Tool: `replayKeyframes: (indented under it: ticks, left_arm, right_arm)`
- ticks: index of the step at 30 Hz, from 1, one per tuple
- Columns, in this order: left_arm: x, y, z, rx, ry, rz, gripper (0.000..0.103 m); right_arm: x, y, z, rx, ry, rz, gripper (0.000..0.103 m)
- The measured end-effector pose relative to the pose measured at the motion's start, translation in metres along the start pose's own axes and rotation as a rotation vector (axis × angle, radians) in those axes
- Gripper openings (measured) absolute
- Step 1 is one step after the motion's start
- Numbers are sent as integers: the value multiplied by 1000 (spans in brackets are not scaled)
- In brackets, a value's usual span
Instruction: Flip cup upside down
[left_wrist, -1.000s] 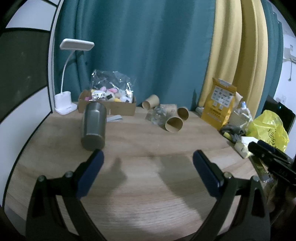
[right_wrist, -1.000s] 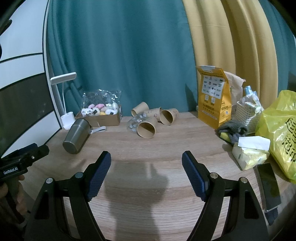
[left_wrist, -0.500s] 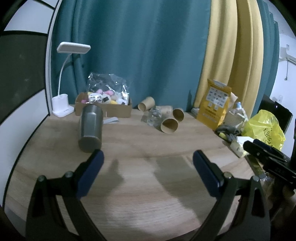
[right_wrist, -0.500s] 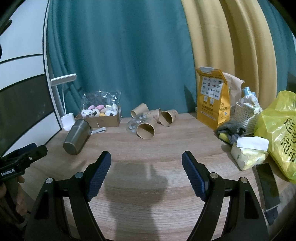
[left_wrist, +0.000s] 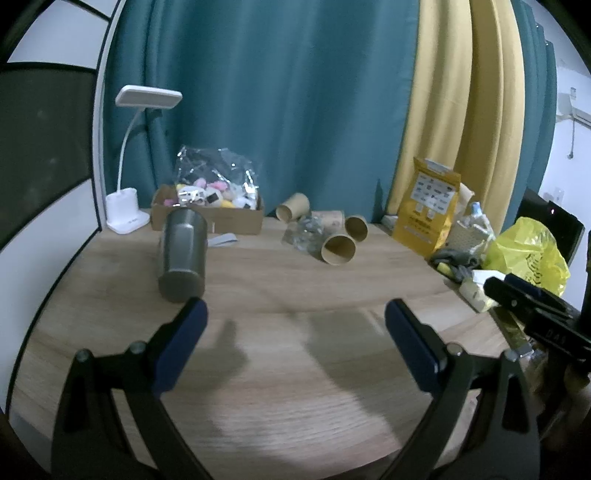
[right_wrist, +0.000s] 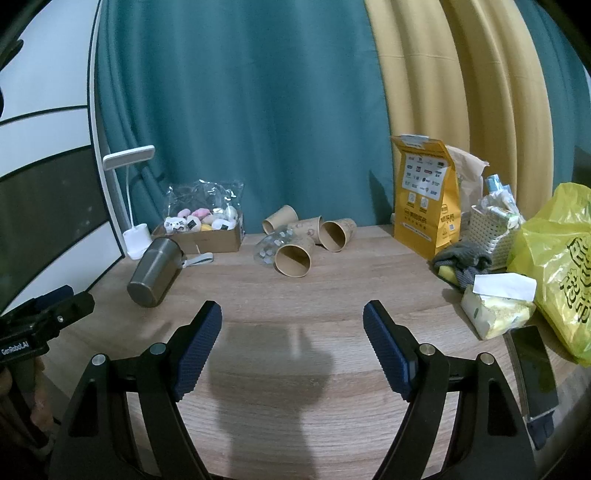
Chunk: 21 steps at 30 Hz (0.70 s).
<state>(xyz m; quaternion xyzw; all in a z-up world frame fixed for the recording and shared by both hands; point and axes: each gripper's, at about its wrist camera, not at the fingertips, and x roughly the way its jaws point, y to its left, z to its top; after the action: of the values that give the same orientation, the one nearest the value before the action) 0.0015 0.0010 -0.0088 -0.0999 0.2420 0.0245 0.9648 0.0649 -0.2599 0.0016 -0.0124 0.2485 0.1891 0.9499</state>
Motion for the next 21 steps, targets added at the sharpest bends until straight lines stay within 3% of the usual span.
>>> replayKeyframes:
  ticks: [21]
  left_arm:
    - [0, 5, 2, 4, -3, -6, 98]
  right_arm:
    - [2, -1, -1, -1, 1, 0, 82]
